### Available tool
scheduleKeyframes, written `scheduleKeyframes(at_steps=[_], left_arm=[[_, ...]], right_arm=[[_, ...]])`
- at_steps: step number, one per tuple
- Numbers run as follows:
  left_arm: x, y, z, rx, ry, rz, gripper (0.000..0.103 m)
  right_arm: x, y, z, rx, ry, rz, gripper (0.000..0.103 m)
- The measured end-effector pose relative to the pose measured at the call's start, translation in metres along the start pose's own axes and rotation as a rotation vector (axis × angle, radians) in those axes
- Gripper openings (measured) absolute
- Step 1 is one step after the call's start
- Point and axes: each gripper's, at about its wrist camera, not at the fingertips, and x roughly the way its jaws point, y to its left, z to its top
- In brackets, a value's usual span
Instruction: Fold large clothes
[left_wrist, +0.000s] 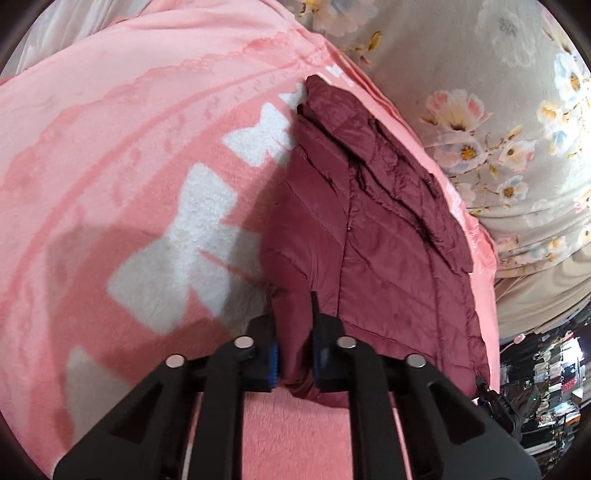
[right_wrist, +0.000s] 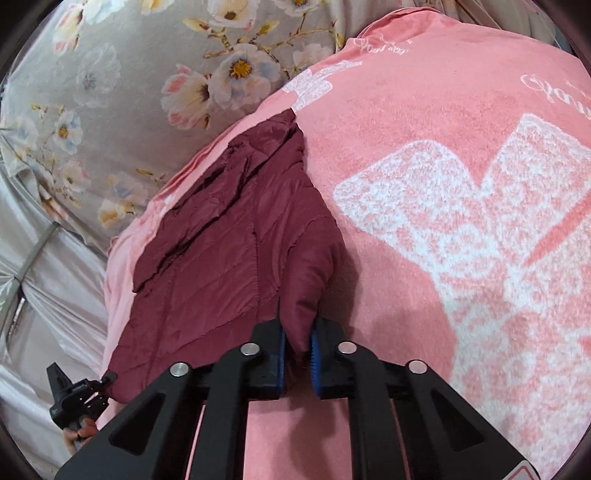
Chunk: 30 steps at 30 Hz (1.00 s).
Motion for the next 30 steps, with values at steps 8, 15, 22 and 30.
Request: scheduleKeyframes(at_steps=[8,15,22,30], left_arm=[[-0.059,-0.024,-0.024,0.096,-0.059,-0.022,0.004],[-0.16,-0.029,-0.061,0.125,-0.181,-0.091,0.004],[-0.257,-0.047,-0.081,0.142,-0.373,-0.159,0.004],[-0.255,-0.087,-0.04,0.22,-0.436,-0.134,0.004]], right_arm=[[-0.073,0.02,-0.027,-0.093,-0.082,0.04,0.005],[-0.184,0.046,-0.068,-0.236,-0.249,0.082,0.004],[-0.27,0.084,-0.08,-0.337,-0.449,0.175,0.004],[-0.231,0.09,-0.022,-0.255,-0.437,0.211,0.004]])
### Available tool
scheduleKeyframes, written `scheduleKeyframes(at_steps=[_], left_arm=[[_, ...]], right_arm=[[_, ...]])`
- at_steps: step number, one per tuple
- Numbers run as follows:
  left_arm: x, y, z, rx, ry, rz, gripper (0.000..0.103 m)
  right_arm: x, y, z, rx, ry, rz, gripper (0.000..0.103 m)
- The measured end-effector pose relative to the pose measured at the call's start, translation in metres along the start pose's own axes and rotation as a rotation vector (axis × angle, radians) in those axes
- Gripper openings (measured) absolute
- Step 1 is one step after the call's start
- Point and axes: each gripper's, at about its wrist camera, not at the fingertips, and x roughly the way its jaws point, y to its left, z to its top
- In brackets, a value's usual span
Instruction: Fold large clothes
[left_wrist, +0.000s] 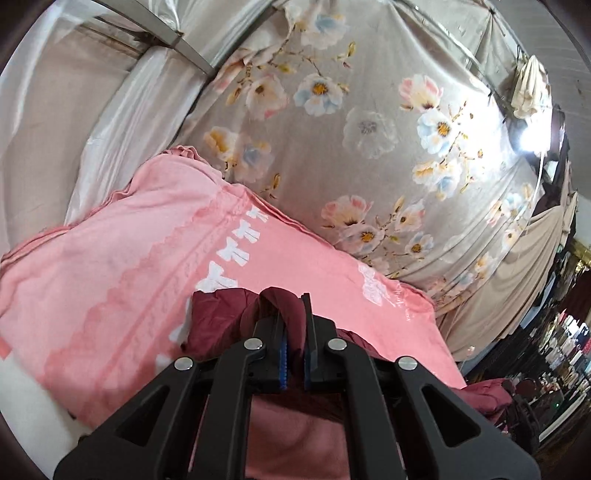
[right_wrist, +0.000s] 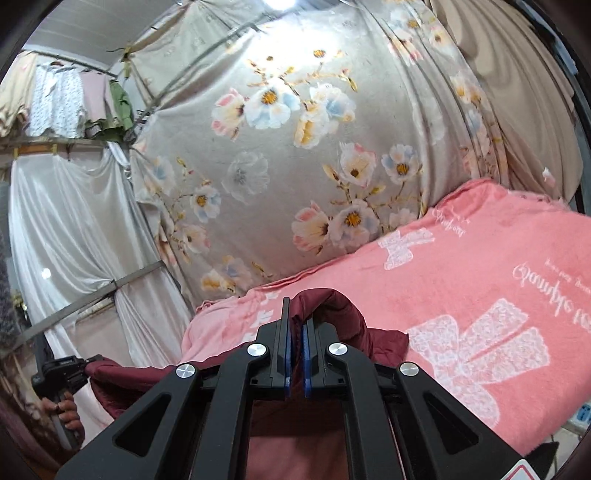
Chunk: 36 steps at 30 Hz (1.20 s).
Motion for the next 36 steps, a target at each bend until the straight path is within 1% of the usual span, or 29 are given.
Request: scheduleKeyframes(at_steps=[1,2,5,6,7,9,11,12,15,18,21,25,31,33,36], left_arm=[[0.01,0.001,0.002,0.004,0.012,0.011,0.005],[0.034,0.001,0.007,0.019,0.039,0.034,0.005],[0.093,0.003,0.013,0.075,0.092,0.133,0.005],[0.106,0.005,0.013,0.088,0.1,0.153,0.005],[0.131,0.007,0.014,0.104,0.124,0.179,0.005],[0.157,0.013,0.013,0.117,0.154,0.199,0.005],[0.193,0.02,0.01,0.136,0.192,0.244,0.005],[0.204,0.024,0.007,0.145,0.206,0.258,0.005],[0.249,0.037,-0.003,0.155,0.27,0.306,0.005],[0.279,0.051,-0.015,0.15,0.321,0.336,0.005],[0.296,0.058,-0.027,0.16,0.353,0.361,0.005],[0.318,0.067,-0.037,0.155,0.386,0.371,0.006],[0.336,0.077,-0.048,0.148,0.403,0.373,0.007],[0.339,0.08,-0.05,0.142,0.406,0.369,0.008],[0.337,0.084,-0.05,0.121,0.394,0.349,0.008]], right_arm=[[0.019,-0.008,0.002,0.016,0.022,-0.018,0.004],[0.04,-0.016,0.003,0.038,0.051,-0.027,0.004],[0.094,-0.038,0.0,0.084,0.117,-0.072,0.004],[0.109,-0.044,-0.001,0.098,0.136,-0.089,0.003],[0.124,-0.05,-0.002,0.111,0.154,-0.106,0.003],[0.157,-0.064,-0.007,0.133,0.198,-0.144,0.003],[0.181,-0.073,-0.011,0.135,0.23,-0.173,0.003],[0.195,-0.078,-0.015,0.132,0.246,-0.196,0.003],[0.223,-0.089,-0.023,0.149,0.282,-0.229,0.003],[0.246,-0.1,-0.033,0.163,0.322,-0.258,0.003],[0.263,-0.107,-0.042,0.155,0.355,-0.285,0.003],[0.279,-0.115,-0.053,0.145,0.395,-0.31,0.003],[0.287,-0.117,-0.06,0.122,0.411,-0.327,0.005],[0.286,-0.116,-0.06,0.112,0.404,-0.319,0.005],[0.273,-0.112,-0.05,0.119,0.359,-0.281,0.015]])
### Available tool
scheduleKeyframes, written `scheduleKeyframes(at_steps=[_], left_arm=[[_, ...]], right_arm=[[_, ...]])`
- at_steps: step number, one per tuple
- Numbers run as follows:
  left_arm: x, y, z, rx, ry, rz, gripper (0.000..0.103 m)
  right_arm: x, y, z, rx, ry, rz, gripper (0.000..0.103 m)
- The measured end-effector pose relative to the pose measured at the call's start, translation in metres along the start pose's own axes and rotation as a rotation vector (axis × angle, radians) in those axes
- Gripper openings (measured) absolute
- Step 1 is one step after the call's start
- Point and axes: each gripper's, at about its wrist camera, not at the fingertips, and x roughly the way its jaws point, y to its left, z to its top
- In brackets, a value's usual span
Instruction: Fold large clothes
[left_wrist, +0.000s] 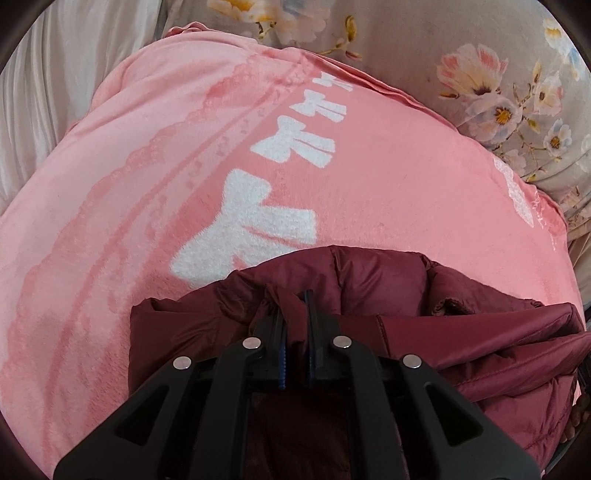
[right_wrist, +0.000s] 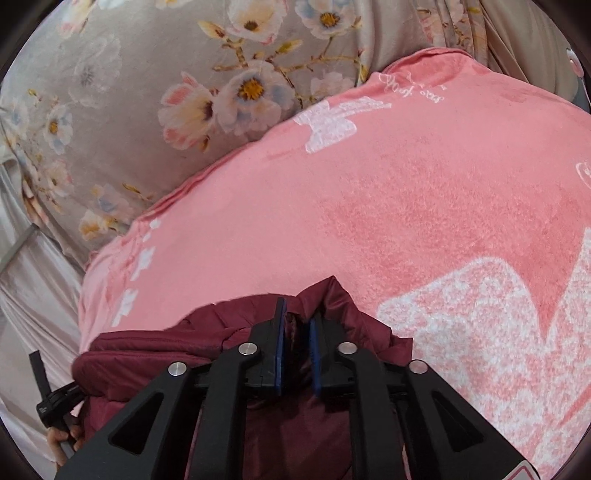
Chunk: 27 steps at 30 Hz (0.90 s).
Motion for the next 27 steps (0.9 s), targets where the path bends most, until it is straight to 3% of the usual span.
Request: scheduleKeyframes(at_steps=[2,3,4,5,7,8,11,15,18,20,21,22,23,24,25,27], left_arm=[[-0.008,0.004,0.0,-0.016,-0.017,-0.029,0.014],[-0.015,0.007,0.0,-0.028,-0.029,-0.044,0.017],[-0.028,0.012,0.0,-0.047,-0.059,-0.071,0.03],[-0.042,0.016,0.0,-0.065,-0.097,-0.093,0.052],[-0.072,0.024,-0.002,-0.084,-0.196,-0.11,0.078],[-0.083,0.025,0.0,-0.074,-0.225,-0.126,0.079],[-0.083,0.02,0.009,-0.038,-0.19,-0.152,0.079],[-0.044,0.006,0.014,0.012,-0.065,-0.169,0.079],[-0.022,-0.002,0.011,0.042,-0.017,-0.131,0.076],[-0.012,-0.003,0.01,0.054,0.002,-0.114,0.054],[-0.008,-0.004,0.01,0.053,0.018,-0.118,0.049],[-0.006,-0.003,0.009,0.046,0.022,-0.119,0.039],[-0.006,-0.003,0.009,0.047,0.023,-0.114,0.026],[-0.006,-0.003,0.008,0.051,0.023,-0.107,0.021],[-0.007,-0.003,0.008,0.049,0.015,-0.101,0.01],[-0.016,0.0,0.012,0.018,-0.009,-0.111,0.003]], right_arm=[[-0.023,0.0,0.003,0.001,-0.046,0.031,0.027],[-0.034,0.0,0.004,0.0,-0.071,0.035,0.041],[-0.051,-0.001,0.005,-0.01,-0.115,0.031,0.052],[-0.061,-0.001,0.006,-0.022,-0.136,0.019,0.054],[-0.068,-0.002,0.007,-0.044,-0.133,-0.003,0.056],[-0.065,-0.004,0.008,-0.053,-0.107,-0.027,0.056],[-0.044,-0.01,0.007,-0.046,-0.039,-0.054,0.056],[-0.005,-0.007,0.001,-0.068,0.063,-0.079,0.056],[0.011,0.001,-0.005,-0.131,0.104,-0.131,0.056],[0.016,0.003,-0.008,-0.153,0.124,-0.151,0.05],[0.016,0.003,-0.008,-0.157,0.128,-0.149,0.044],[0.016,0.003,-0.009,-0.161,0.132,-0.146,0.029],[0.017,0.003,-0.01,-0.167,0.142,-0.141,0.022],[0.015,0.003,-0.009,-0.164,0.139,-0.132,0.009],[0.011,0.003,-0.006,-0.155,0.131,-0.121,0.008],[-0.006,0.007,0.004,-0.122,0.078,-0.078,0.006]])
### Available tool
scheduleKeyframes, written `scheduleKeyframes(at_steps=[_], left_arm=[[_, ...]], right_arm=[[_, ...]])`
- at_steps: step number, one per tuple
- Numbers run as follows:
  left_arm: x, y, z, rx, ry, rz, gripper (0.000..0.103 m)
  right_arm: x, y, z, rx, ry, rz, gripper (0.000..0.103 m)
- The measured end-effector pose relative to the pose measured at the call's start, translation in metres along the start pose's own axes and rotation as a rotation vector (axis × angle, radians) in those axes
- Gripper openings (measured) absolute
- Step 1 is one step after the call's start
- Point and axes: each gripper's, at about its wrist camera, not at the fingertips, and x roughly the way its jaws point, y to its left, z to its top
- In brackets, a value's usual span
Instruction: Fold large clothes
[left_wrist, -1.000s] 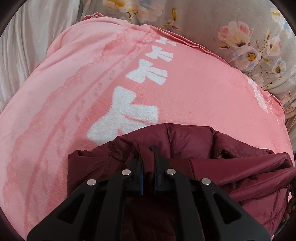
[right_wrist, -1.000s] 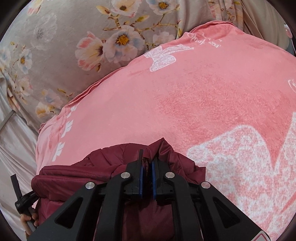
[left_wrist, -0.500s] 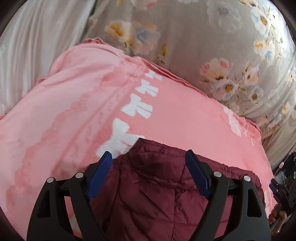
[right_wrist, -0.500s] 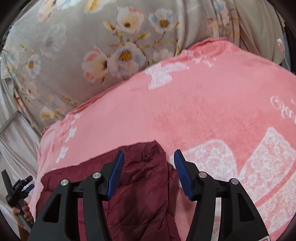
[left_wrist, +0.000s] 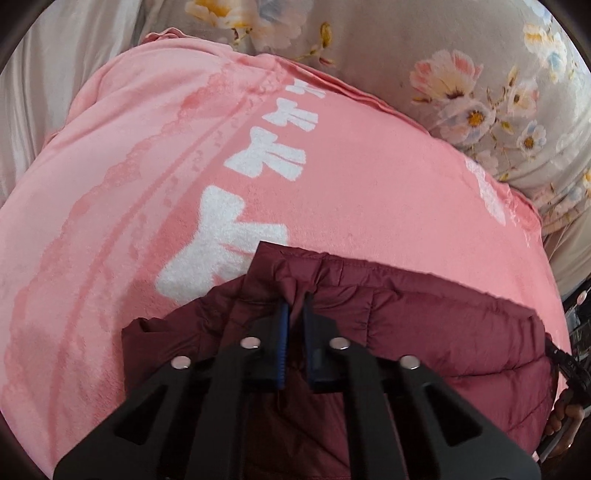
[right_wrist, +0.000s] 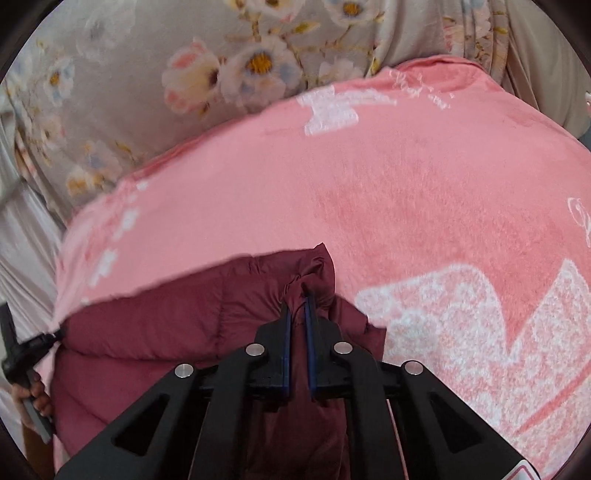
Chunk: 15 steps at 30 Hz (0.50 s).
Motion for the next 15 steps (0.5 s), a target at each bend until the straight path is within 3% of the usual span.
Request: scheduleKeyframes(at_steps=[4,6,8,11,15], left_arm=[[-0.04,0.002,0.019,-0.046,-0.1,-0.046,0.003],[-0.051,-0.003,0.027,-0.034,-0.134,-0.029,0.002],[-0.046,-0.007,0.03,-0.01,-0.13,0.01,0.002],[-0.016,-0.002,0.022,-0.015,-0.059,0.05,0.002],[0.013,0.006,0.002,-0.017,-0.009,0.07,0.002]], right_arm=[[-0.047,0.01,0.025,0.059,-0.142,0.126,0.006],[-0.055,0.02,0.033,0.03,-0.195,0.11,0.005],[-0.039,0.02,0.032,0.023,-0.169,0.06,0.005],[0.002,0.001,0.017,0.083,-0.072,0.001,0.005],[0.03,-0.017,-0.006,0.117,-0.011,-0.016,0.005]])
